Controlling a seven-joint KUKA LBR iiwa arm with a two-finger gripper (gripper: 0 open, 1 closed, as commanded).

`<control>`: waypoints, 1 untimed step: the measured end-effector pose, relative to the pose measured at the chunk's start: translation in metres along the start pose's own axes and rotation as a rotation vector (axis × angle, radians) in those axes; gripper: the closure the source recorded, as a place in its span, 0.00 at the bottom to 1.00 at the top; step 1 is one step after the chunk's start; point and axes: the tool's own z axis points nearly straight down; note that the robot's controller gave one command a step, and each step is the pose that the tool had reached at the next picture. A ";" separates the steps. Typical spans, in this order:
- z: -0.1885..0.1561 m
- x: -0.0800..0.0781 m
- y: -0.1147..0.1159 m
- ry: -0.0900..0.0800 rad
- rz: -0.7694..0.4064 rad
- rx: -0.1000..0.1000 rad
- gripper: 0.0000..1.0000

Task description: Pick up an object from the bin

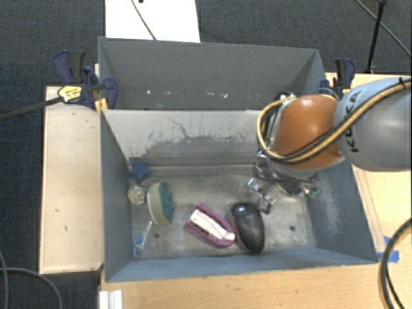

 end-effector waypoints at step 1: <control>0.002 0.001 0.002 0.004 -0.001 -0.005 0.00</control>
Offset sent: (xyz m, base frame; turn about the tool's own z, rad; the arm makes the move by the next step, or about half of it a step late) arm 0.0000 0.0000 0.0000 0.0000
